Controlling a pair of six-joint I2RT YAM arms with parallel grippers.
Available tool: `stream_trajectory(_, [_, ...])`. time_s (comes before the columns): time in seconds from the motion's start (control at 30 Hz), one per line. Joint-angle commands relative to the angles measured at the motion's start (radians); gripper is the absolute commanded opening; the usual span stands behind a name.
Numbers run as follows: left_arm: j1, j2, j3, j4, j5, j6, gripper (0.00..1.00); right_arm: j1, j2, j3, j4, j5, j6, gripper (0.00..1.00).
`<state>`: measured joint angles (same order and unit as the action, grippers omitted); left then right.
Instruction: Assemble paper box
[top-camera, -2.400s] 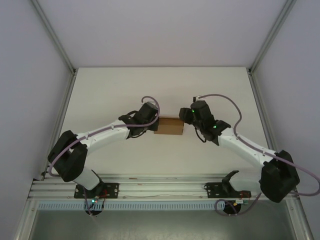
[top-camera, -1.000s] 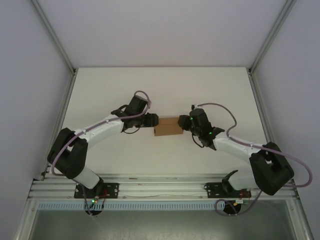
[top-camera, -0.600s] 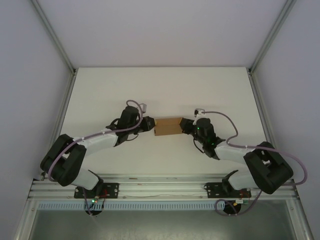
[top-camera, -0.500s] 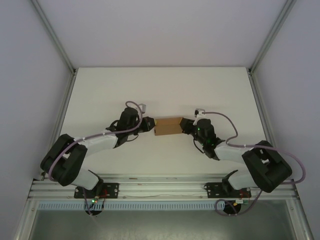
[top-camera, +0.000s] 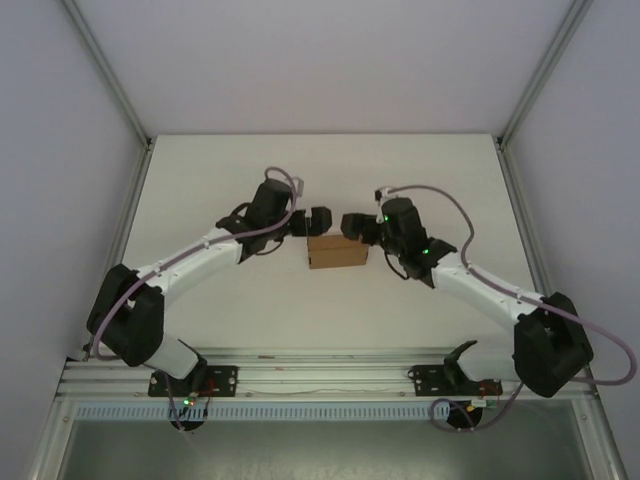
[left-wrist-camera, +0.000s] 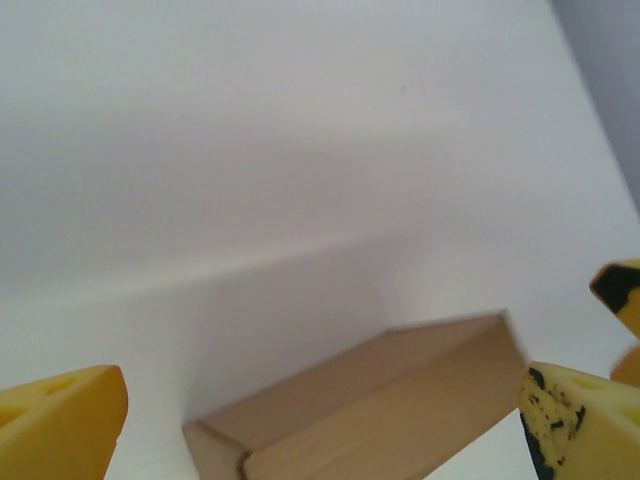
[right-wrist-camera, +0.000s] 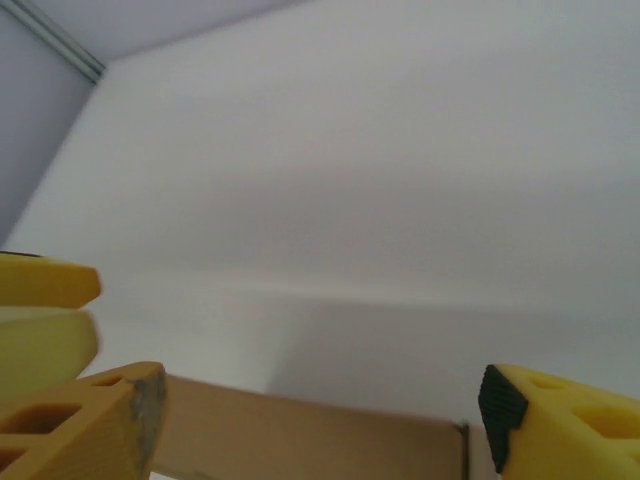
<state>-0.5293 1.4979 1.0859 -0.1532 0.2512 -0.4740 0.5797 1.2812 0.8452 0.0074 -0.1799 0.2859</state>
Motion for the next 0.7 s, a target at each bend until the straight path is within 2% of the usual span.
stream_trajectory(0.0, [0.018,-0.048,0.074,-0.158,-0.142,0.082,1.00,0.000,-0.024,0.097,-0.168,-0.029,-0.183,0.99])
stream_trajectory(0.07, [0.037,-0.085,0.081,-0.184,-0.201,0.089,1.00,-0.001,-0.010,0.154,-0.220,-0.116,-0.339,1.00])
stream_trajectory(0.17, [0.084,-0.170,0.032,-0.196,-0.263,0.086,1.00,0.000,0.026,0.247,-0.375,-0.269,-0.663,1.00])
stream_trajectory(0.23, [0.128,-0.242,-0.031,-0.193,-0.289,0.073,1.00,-0.001,0.061,0.307,-0.522,-0.368,-0.934,1.00])
stream_trajectory(0.33, [0.186,-0.353,-0.142,-0.208,-0.365,0.029,1.00,0.008,0.124,0.374,-0.690,-0.399,-1.270,1.00])
stream_trajectory(0.47, [0.208,-0.475,-0.272,-0.259,-0.471,-0.031,1.00,0.012,0.259,0.506,-0.831,-0.340,-1.428,1.00])
stream_trajectory(0.67, [0.210,-0.572,-0.416,-0.282,-0.491,-0.073,1.00,0.036,0.510,0.703,-0.963,-0.188,-1.495,1.00])
